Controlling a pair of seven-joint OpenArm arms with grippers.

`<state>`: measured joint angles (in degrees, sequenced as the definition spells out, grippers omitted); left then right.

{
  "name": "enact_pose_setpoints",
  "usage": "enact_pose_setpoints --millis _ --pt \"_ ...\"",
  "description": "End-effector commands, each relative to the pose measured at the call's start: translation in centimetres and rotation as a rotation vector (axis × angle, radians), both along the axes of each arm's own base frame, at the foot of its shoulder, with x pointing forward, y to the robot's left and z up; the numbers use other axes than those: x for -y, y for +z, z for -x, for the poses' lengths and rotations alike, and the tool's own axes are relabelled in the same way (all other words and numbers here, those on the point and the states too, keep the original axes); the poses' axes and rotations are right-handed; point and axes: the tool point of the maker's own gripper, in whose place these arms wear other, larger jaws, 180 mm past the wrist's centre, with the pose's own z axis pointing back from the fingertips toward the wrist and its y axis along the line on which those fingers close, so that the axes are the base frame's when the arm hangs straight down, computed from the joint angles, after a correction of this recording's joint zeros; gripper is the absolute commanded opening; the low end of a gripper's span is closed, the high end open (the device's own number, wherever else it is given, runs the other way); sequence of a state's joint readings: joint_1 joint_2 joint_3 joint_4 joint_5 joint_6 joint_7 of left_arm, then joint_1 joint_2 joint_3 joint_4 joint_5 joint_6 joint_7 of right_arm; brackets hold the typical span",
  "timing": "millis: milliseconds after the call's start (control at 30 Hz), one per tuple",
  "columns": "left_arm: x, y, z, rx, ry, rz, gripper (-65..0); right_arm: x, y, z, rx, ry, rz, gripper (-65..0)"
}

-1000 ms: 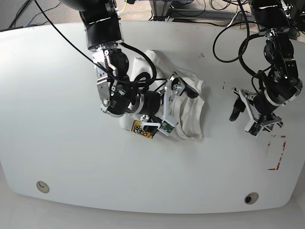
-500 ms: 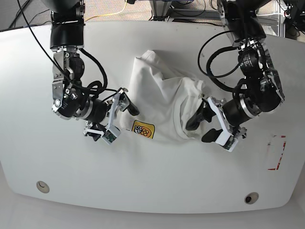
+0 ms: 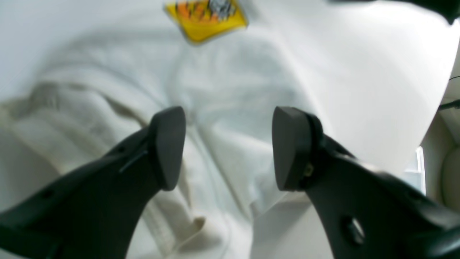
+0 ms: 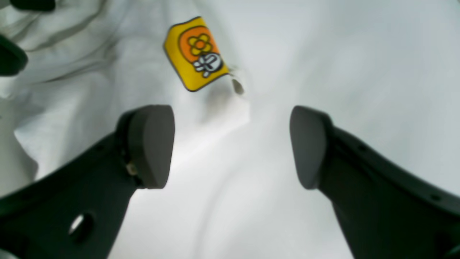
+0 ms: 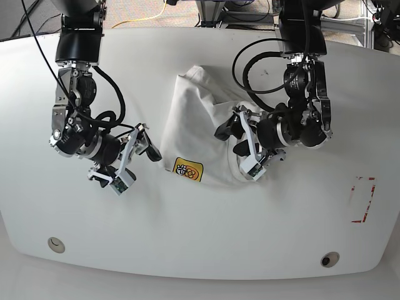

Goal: Layout the t-shirt on the table in an organized manner, then fold the t-shirt properly
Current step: 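Lower both grippers onto the shirt's edges beside the yellow patch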

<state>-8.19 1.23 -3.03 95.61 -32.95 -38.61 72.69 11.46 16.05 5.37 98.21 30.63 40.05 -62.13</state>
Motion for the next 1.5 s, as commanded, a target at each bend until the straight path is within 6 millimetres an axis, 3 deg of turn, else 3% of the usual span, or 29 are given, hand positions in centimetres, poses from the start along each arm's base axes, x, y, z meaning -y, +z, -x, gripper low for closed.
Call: enact_pose_setpoints --millis 0,267,400,733,867,1167,1367,1467 --pt "-2.4 -0.3 -0.8 0.006 0.019 -0.042 -29.9 0.3 1.4 -0.9 0.043 -0.009 -0.022 -18.2" --pt "-9.7 -3.1 -0.3 -0.053 0.062 -0.194 -29.9 0.2 0.9 -0.3 0.032 -0.008 -0.024 -18.4" --pt "-10.8 -2.8 -0.2 -0.034 0.048 -0.226 -29.9 0.1 0.9 -0.3 0.032 -0.008 -0.029 -18.2" --pt "-10.7 2.0 -1.0 0.124 0.048 -0.263 -29.9 -2.7 1.5 -0.6 0.042 0.005 -0.111 -18.2" --pt "-8.6 3.7 -1.2 0.18 0.042 -0.208 -29.9 -3.7 1.8 -1.0 0.045 -0.029 -0.177 -18.2" --pt "-7.8 3.8 -1.2 0.186 0.041 -0.187 -29.9 -2.8 -0.5 -1.6 -0.045 -0.169 -0.334 -18.1" --pt "-7.7 3.2 -0.7 0.166 0.039 -0.185 -29.9 -3.2 -1.6 -1.4 -0.082 -0.168 -0.343 -18.1" --pt "-6.6 2.9 -0.3 0.165 0.035 -0.144 -29.9 -4.2 -1.9 -1.1 -0.093 -0.137 -0.336 -18.9"
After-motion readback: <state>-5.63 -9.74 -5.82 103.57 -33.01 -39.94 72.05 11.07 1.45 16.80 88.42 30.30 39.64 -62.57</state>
